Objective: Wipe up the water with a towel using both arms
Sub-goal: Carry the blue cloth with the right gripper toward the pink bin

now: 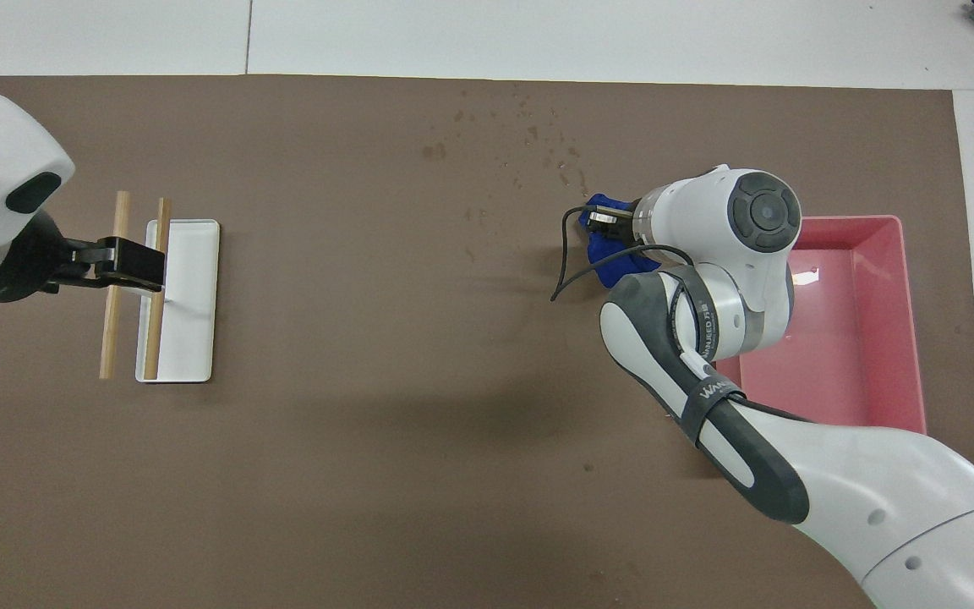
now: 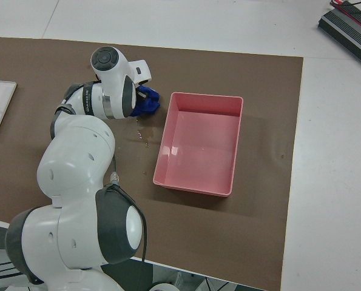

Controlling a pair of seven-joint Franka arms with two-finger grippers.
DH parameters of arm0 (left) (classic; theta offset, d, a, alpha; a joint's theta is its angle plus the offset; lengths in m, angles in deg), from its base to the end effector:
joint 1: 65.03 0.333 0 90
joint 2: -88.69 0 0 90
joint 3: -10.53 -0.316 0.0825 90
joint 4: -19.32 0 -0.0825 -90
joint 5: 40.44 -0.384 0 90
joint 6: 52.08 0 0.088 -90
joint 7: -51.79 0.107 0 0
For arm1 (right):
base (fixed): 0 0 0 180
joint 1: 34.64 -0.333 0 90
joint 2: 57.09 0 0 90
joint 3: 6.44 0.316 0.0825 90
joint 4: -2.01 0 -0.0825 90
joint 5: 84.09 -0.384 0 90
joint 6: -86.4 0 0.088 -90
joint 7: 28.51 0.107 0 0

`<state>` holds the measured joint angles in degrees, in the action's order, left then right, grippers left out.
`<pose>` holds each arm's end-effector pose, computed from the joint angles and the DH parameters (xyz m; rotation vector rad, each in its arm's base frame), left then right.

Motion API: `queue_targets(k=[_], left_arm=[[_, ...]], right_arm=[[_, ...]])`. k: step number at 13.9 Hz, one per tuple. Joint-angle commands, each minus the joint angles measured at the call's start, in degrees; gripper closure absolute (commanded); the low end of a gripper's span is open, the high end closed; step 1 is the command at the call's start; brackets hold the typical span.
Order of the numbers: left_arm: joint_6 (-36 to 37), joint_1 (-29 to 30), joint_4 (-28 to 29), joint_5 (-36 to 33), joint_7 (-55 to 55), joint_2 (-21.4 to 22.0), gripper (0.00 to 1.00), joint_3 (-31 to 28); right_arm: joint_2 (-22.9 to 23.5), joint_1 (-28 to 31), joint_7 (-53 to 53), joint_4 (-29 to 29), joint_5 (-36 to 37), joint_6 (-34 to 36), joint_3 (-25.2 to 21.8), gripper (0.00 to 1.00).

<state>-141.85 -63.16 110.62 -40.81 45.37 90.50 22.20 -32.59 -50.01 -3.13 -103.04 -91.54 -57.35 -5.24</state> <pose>0.5363 -0.0938 0.6304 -3.1281 0.0921 -0.0094 0.6392 0.1879 0.3233 -2.9244 0.3706 -0.2902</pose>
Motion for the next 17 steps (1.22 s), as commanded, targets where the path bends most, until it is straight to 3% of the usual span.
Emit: queue_targets(k=[1,2,3,6,8,14,15,16,17], left_arm=[[2.0,0.9,-2.6,-0.2,1.9,-2.0,0.00,0.5],[1.5,0.9,-2.0,-0.2,1.6,-1.7,0.00,0.3],[1.1,1.2,-0.4,-0.2,1.4,-1.2,0.00,0.2],[1.4,0.7,1.2,-0.2,1.2,-0.2,0.00,0.3],[1.4,0.6,1.2,-0.2,1.2,-0.2,0.00,0.3],[1.4,1.2,1.2,-0.2,1.2,-0.2,0.00,0.3],[1.4,1.2,1.2,-0.2,1.2,-0.2,0.00,0.3],[1.4,1.1,1.2,-0.2,1.2,-0.2,0.00,0.3],[1.4,1.1,1.2,-0.2,1.2,-0.2,0.00,0.3]], right_arm=[[-1.9,0.9,-7.0,-2.2,1.6,0.6,0.4,0.99],[-1.9,0.9,-8.1,-2.2,1.6,0.6,0.4,0.37],[-1.9,0.9,-8.3,-2.1,1.9,0.5,0.3,0.05],[-1.5,0.7,-8.4,-1.4,11.4,-1.3,0.3,0.05],[-0.3,1.3,-8.5,-1.4,17.7,-6.3,0.4,0.06],[3.0,1.1,-7.6,-1.2,18.0,-11.2,0.5,0.21],[3.0,0.9,-7.4,-1.7,17.9,-10.9,0.5,0.35],[2.6,0.8,-7.3,-2.2,17.9,-10.3,0.5,0.54],[1.9,0.6,-6.5,-3.1,17.9,-9.3,0.5,0.85]])
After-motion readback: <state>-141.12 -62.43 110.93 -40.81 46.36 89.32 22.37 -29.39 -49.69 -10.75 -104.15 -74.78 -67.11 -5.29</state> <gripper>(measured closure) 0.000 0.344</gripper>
